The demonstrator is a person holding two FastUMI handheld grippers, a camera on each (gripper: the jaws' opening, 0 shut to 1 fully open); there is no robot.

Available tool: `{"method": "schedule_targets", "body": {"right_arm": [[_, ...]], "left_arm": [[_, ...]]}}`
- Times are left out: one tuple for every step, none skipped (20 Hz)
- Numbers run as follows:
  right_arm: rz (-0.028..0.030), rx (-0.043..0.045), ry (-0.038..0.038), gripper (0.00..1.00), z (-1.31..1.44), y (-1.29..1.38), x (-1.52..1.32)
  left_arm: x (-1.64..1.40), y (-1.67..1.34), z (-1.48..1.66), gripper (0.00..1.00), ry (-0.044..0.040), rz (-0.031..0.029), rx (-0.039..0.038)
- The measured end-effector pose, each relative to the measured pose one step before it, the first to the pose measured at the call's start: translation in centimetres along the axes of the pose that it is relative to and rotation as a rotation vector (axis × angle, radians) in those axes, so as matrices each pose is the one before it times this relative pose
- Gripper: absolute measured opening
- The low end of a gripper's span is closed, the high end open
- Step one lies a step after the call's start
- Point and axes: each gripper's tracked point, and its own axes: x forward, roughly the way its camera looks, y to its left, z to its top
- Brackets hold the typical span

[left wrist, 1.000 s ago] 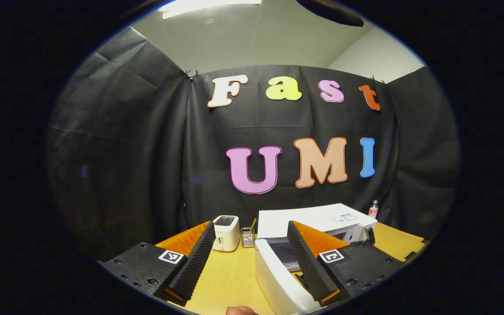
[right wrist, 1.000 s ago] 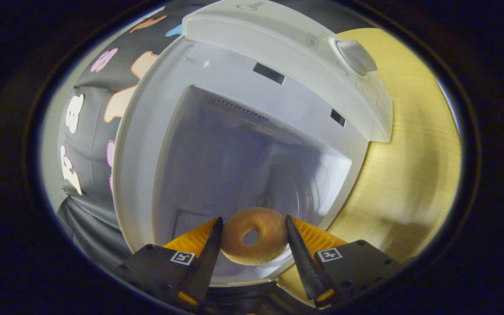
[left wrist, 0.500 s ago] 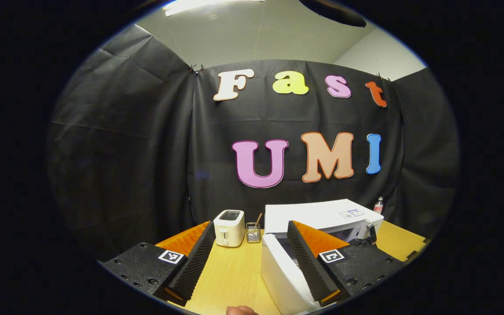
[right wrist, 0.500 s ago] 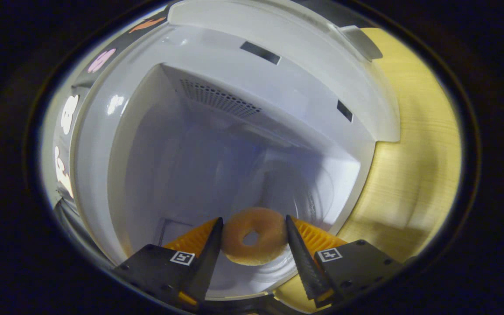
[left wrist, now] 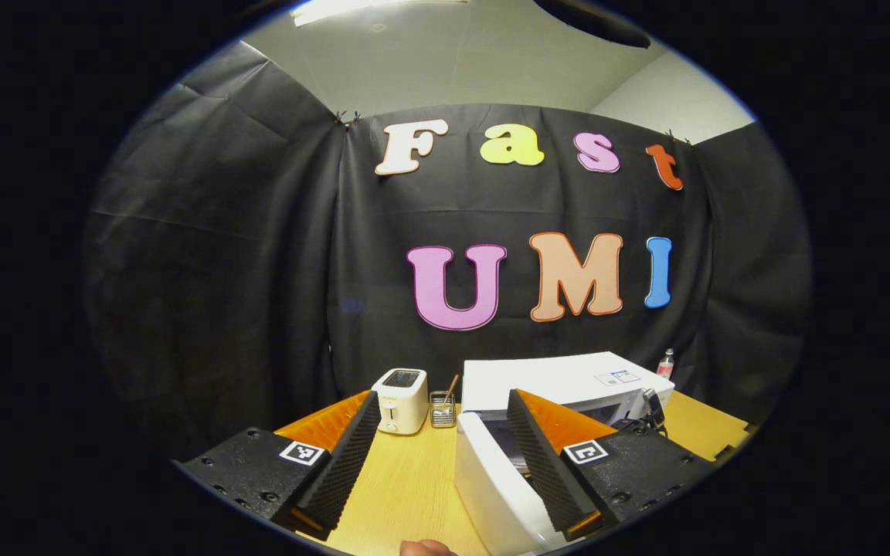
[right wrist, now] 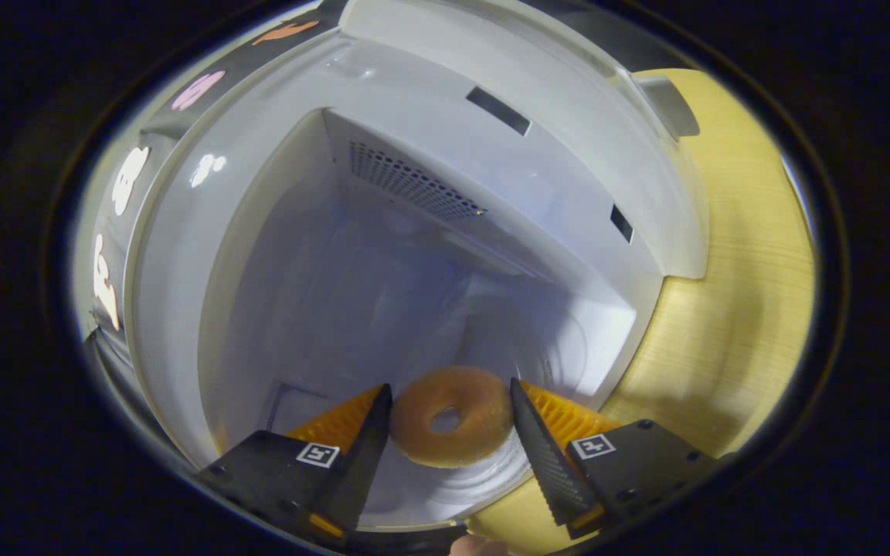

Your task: Open the microwave oven with the left hand, put the food in, and close the microwave oven.

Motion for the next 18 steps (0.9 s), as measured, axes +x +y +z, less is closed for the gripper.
{"method": "schedule_targets", "body": {"right_arm": [[0.00027, -0.01588, -0.00233, 0.84, 0.095, 0.043, 0.027], [0.00587, -0.02287, -0.00134, 0.84, -0.064, 0.111, -0.068], [0.00319, -0.02456, 0.00972, 0.86, -0.272, 0.065, -0.078], [0.00682, -0.0147, 0.01031, 0.87, -0.252, 0.063, -0.11], [0.0012, -0.00775, -0.0019, 0.88, 0.056, 0.076, -0.014], [0.00232, -0.00822, -0.00632, 0.88, 0.144, -0.05, -0.059], [0.00038, -0.01283, -0.00425, 0.89, 0.15, -0.054, -0.028], [0.00708, -0.01285, -0.00485, 0.88, 0.17, 0.151, -0.272], [0.00174, -0.01689, -0.00194, 0.88, 0.21, -0.061, -0.137], [0.00685, -0.01802, -0.0007, 0.88, 0.187, 0.023, -0.239], [0.00132, -0.0201, -0.00026, 0.88, 0.17, -0.178, -0.136], [0.00556, -0.02103, -0.00173, 0.88, 0.23, -0.039, -0.362], [0.00611, -0.02591, -0.00304, 0.88, 0.315, -0.078, -0.427], [0.00811, -0.02919, -0.00138, 0.88, 0.36, 0.065, -0.489], [0.00687, -0.0322, -0.00084, 0.88, 0.243, -0.226, -0.568], [0.00606, -0.03316, -0.00285, 0.88, 0.307, -0.211, -0.64], [0.01192, -0.03673, -0.00066, 0.88, 0.31, -0.107, -0.714], [0.00755, -0.03774, -0.00369, 0.88, 0.281, -0.085, -0.786]], "left_arm": [[0.079, -0.122, 0.036, 0.96, -0.00016, -0.00166, -0.00134], [0.075, -0.066, -0.056, 0.96, 0.00083, -0.00147, -0.00024], [-0.011, -0.077, -0.05, 0.96, 0.0005, -0.00198, -0.00098], [0.064, -0.071, -0.064, 0.96, 0.00173, -0.0021, -0.00231], [0.029, -0.12, 0.031, 0.96, 0.00208, -0.00126, -0.00277], [0.104, 0.018, -0.089, 0.96, 0.00224, 0.00006, -0.00148], [0.034, 0.037, 0.031, 0.96, -0.0011, 0.00095, -0.00035], [0.027, 0.033, 0.064, 0.96, -0.00337, 0.00069, 0.00057], [0.089, 0.014, -0.06, 0.96, 0.00057, 0.00152, 0.00205], [-0.065, 0.058, -0.174, 0.96, 0.0014, 0.00206, 0.00007], [0.036, 0.015, 0.025, 0.96, 0.00027, 0.00229, -0.00255], [-0.014, -0.042, -0.056, 0.96, 0.00019, 0.00181, -0.00221], [0.036, -0.041, -0.008, 0.96, -0.00034, 0.00167, 0.00113], [0.046, 0.066, -0.092, 0.96, -0.00149, 0.00299, 0.00202], [0.006, -0.082, 0.031, 0.96, -0.00278, 0.00206, 0.00193], [0.038, -0.038, 0.182, 0.95, -0.00528, 0.00357, -0.00027], [0.03, -0.017, 0.073, 0.96, -0.00148, 0.003, -0.00143], [-0.163, 0.14, -0.121, 0.96, -0.00008, 0.00363, -0.00038]]}}
